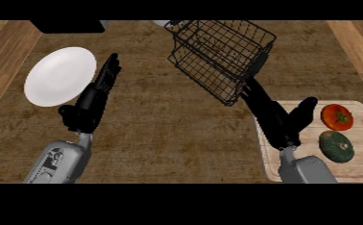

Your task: Pick the squash from the cutting board and place it in the tiered basket

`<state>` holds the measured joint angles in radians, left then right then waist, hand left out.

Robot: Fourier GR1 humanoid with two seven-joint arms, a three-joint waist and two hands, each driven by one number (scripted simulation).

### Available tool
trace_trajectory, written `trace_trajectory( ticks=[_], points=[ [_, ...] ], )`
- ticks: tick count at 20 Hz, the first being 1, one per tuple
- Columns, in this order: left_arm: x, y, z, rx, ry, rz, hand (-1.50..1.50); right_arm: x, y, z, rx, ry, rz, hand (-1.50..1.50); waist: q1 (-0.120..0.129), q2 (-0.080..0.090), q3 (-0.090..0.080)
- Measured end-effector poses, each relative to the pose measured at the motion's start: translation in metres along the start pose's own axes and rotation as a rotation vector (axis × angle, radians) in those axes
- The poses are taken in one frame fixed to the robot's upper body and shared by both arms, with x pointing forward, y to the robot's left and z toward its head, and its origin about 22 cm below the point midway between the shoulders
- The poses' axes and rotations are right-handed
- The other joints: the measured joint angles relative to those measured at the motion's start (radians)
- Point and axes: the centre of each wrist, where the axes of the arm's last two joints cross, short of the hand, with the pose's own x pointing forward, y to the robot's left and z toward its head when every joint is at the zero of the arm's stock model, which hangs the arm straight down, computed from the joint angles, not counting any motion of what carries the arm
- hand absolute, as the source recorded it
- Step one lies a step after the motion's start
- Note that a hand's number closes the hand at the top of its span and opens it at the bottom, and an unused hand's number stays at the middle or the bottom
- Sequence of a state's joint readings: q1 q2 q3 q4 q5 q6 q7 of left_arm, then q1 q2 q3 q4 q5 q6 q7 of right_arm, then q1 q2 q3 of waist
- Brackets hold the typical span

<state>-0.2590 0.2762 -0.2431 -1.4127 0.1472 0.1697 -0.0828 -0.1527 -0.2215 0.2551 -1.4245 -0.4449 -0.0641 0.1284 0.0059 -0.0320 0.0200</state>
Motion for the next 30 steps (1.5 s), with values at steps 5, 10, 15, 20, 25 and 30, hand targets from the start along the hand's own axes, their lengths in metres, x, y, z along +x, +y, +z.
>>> trace_trajectory(
  ticks=[5,10,15,20,25,30],
  points=[
    [-0.03,0.022,0.025,0.131,0.166,-0.031,0.0,0.047,-0.073,0.024,-0.329,-0.22,0.217,1.5,-0.046,0.008,-0.017],
    [-0.065,0.038,0.063,0.273,0.356,-0.024,0.0,0.071,-0.163,0.074,-0.949,-0.305,0.298,-1.5,-0.128,0.009,-0.024],
    [-0.083,0.028,0.092,0.315,0.43,-0.005,0.0,0.061,-0.186,0.129,-1.339,-0.485,0.248,-1.5,-0.107,0.011,-0.021],
    [-0.08,0.017,0.098,0.295,0.429,-0.005,0.0,0.052,-0.159,0.187,-1.384,-0.45,0.294,-1.5,-0.061,0.021,-0.023],
    [-0.078,0.013,0.095,0.279,0.409,-0.009,0.0,0.046,-0.135,0.222,-1.27,-0.165,0.406,-1.5,-0.039,0.031,-0.025],
    [-0.074,0.008,0.091,0.254,0.4,-0.013,0.0,0.061,-0.12,0.242,-1.2,0.106,0.582,-1.5,-0.009,0.041,-0.027]
  ],
)
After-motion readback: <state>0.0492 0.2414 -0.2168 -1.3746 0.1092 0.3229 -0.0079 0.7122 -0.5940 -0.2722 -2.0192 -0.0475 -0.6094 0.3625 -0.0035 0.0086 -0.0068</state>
